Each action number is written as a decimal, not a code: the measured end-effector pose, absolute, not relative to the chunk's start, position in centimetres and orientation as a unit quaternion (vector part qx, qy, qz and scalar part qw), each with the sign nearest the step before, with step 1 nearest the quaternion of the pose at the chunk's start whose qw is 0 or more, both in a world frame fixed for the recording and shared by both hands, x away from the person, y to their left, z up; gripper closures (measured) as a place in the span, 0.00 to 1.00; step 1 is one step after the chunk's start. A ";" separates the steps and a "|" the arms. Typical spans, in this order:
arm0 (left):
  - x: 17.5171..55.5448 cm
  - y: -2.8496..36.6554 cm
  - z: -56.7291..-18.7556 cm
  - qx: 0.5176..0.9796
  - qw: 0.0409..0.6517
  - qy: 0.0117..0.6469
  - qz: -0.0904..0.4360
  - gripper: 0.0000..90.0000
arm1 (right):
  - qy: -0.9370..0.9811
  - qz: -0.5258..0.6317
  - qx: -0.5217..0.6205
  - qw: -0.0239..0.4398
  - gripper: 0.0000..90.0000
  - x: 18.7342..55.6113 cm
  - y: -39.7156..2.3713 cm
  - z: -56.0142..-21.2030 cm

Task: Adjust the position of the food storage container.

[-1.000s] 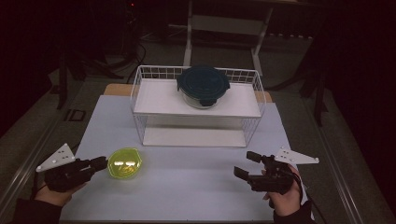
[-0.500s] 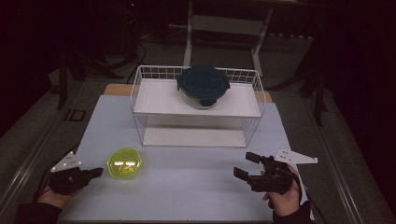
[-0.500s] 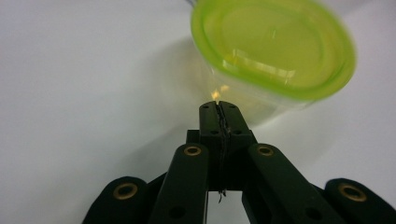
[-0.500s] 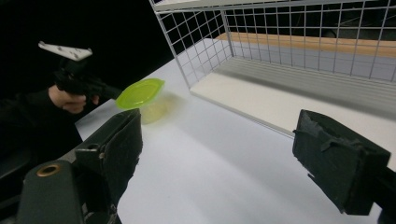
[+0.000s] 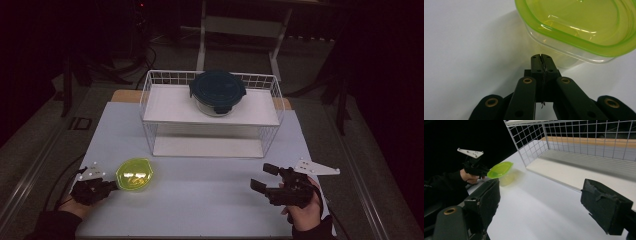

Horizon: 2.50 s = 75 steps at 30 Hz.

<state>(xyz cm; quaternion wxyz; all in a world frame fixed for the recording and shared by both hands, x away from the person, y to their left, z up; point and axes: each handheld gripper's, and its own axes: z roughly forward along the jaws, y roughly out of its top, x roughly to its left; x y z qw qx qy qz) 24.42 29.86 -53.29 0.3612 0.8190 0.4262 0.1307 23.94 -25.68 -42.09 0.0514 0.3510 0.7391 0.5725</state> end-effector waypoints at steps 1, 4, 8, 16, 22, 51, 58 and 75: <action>24.5 29.8 -53.3 0.818 0.361 0.427 0.133 0.99 | 0.739 0.573 0.351 0.051 0.17 23.9 -25.7 -42.1; 24.8 29.5 -53.3 0.818 0.363 0.426 0.134 0.99 | 0.738 0.574 0.352 0.050 0.17 23.9 -25.7 -42.1; 25.2 29.1 -53.2 0.819 0.364 0.423 0.133 0.99 | 0.738 0.574 0.351 0.049 0.17 23.9 -25.7 -42.1; 25.7 28.3 -53.1 0.822 0.364 0.419 0.130 0.99 | 0.739 0.573 0.351 0.048 0.17 23.9 -25.7 -42.1; 26.0 27.9 -53.0 0.822 0.367 0.417 0.129 0.99 | 0.741 0.571 0.351 0.046 0.17 23.9 -25.6 -42.2; 28.7 25.9 -53.0 0.820 0.381 0.411 0.114 0.99 | 0.743 0.570 0.350 0.040 0.17 24.0 -25.4 -42.3; 29.0 24.9 -53.2 0.825 0.382 0.403 0.109 0.99 | 0.743 0.569 0.351 0.041 0.17 24.0 -25.5 -42.4; 30.1 21.1 -53.0 0.837 0.389 0.374 0.088 0.99 | 0.745 0.567 0.348 0.047 0.17 23.8 -25.5 -42.4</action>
